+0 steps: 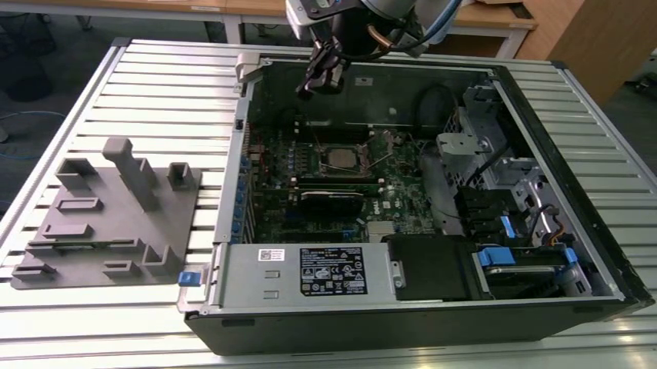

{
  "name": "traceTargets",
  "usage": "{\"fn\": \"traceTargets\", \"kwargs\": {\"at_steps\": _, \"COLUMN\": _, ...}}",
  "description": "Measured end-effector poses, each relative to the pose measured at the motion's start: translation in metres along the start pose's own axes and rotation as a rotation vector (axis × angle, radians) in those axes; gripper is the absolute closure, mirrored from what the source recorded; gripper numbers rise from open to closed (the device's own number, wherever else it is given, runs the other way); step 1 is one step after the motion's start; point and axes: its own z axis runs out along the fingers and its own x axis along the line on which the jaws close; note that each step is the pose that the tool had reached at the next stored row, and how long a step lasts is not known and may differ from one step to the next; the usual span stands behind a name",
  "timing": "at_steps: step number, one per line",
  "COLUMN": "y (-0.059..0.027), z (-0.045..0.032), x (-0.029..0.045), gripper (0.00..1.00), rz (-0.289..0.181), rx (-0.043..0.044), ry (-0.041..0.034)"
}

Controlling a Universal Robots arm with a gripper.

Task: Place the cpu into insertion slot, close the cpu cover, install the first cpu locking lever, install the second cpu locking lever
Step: 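Close the cpu cover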

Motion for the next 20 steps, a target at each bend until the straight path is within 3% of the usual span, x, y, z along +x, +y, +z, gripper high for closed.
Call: {"fn": "traceTargets", "kwargs": {"at_steps": 20, "y": -0.0035, "z": -0.0070, "x": 0.0007, "gripper": 0.89, "rz": 0.000, "rx": 0.0000, "ry": -0.0001}}
